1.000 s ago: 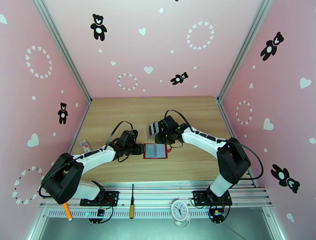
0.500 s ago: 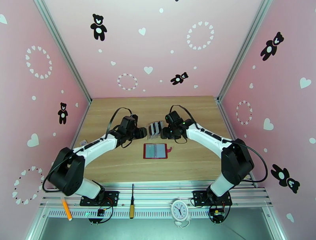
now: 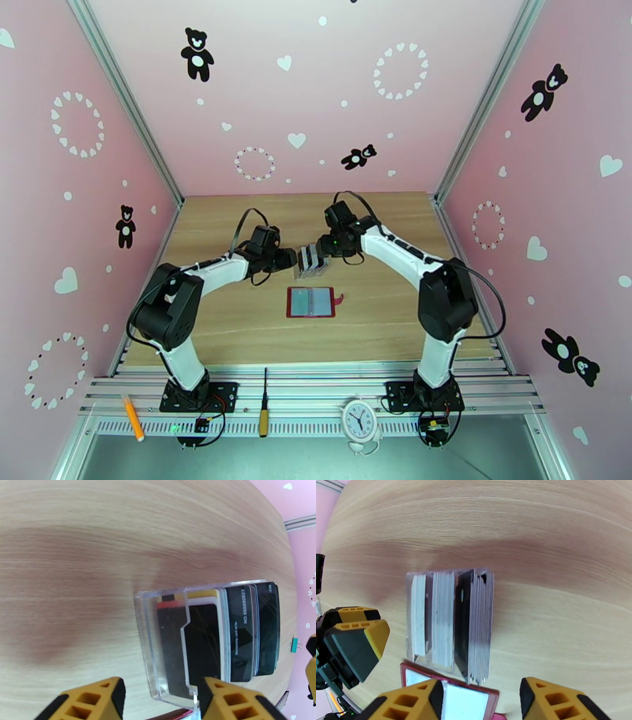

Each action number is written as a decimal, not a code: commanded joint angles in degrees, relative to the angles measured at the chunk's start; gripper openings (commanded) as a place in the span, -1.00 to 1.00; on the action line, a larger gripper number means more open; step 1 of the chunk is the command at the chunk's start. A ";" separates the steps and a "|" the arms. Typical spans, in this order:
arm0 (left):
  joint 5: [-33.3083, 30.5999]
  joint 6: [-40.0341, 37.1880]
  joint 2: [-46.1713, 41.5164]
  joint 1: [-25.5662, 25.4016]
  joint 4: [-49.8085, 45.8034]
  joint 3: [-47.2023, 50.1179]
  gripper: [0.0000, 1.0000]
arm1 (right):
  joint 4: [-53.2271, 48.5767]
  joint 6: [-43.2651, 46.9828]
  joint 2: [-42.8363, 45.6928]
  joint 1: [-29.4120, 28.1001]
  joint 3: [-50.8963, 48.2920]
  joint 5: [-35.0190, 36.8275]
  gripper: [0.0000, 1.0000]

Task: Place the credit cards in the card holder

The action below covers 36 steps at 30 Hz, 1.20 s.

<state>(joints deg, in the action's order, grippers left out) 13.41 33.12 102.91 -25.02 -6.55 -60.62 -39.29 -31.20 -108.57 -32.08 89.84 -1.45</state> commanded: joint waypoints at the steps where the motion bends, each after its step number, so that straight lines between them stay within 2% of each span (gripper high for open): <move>1: 2.83 0.54 1.54 0.35 2.70 -1.64 0.11 | -3.37 1.06 -2.96 0.51 3.37 1.10 0.15; 5: 5.48 1.04 4.14 0.36 3.46 -2.39 0.11 | -4.29 1.55 -6.00 0.52 5.42 0.42 0.16; 10: 5.41 0.97 5.19 0.34 3.31 -2.66 0.10 | -4.15 1.67 -8.35 0.46 6.83 -0.05 0.16; 16: 5.90 0.99 6.05 0.36 2.83 -2.75 -0.03 | -4.53 1.86 -10.77 0.51 8.25 -0.88 0.16; 36: 5.49 0.71 7.04 0.46 0.29 -3.32 -0.07 | -7.88 3.95 -12.87 -0.91 9.41 4.41 0.15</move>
<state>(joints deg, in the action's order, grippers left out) 17.85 33.93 108.75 -24.88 -4.60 -62.54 -43.86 -28.05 -119.96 -32.60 98.00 0.43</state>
